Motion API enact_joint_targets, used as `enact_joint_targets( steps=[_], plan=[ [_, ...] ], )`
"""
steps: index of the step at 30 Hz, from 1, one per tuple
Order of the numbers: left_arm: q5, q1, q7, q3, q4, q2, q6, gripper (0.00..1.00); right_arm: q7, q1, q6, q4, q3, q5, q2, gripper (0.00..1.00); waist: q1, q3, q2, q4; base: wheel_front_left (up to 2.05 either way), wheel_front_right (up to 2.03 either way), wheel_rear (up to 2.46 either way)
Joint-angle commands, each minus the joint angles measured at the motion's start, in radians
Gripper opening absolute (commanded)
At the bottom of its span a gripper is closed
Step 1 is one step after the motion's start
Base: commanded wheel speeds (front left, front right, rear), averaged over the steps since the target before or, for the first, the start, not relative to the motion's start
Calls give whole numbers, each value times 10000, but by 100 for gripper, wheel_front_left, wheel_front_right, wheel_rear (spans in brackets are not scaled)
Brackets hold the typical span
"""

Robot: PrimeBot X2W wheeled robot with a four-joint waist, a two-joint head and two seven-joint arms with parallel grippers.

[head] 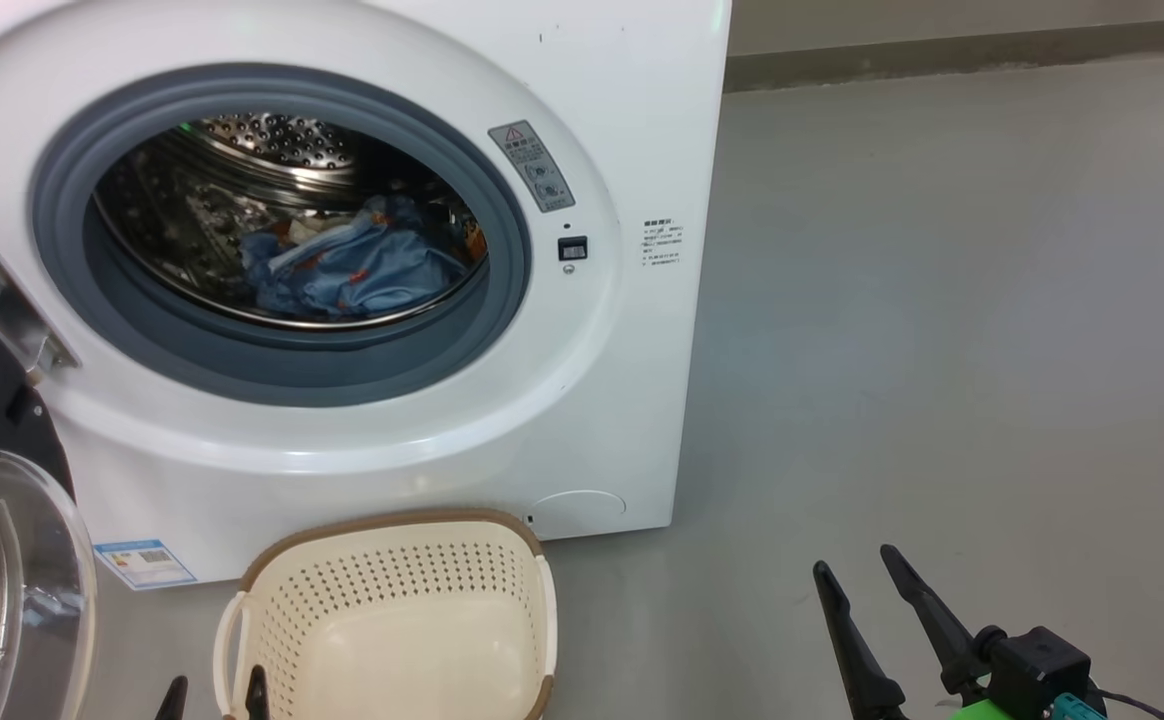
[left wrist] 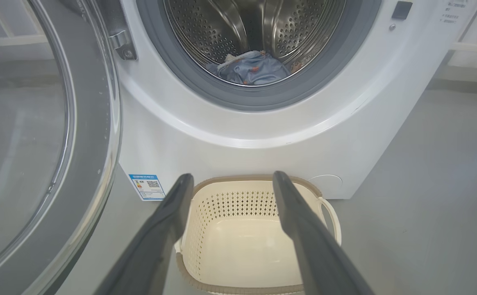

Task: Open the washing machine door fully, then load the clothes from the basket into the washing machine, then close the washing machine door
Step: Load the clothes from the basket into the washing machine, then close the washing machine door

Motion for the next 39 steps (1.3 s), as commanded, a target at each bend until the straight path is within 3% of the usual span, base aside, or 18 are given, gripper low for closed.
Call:
enact_joint_targets(
  steps=[1,39],
  plan=[
    [-55,-90,-65,311,-293,96,83,100,-48,-93,27,-250,219,29,3,100,1,-44,0,21,0,0,0],
    [-103,259,-65,466,-1000,93,-310,100,-48,-101,27,-178,-150,-160,-144,100,1,-221,0,-97,0,0,0]
  ],
)
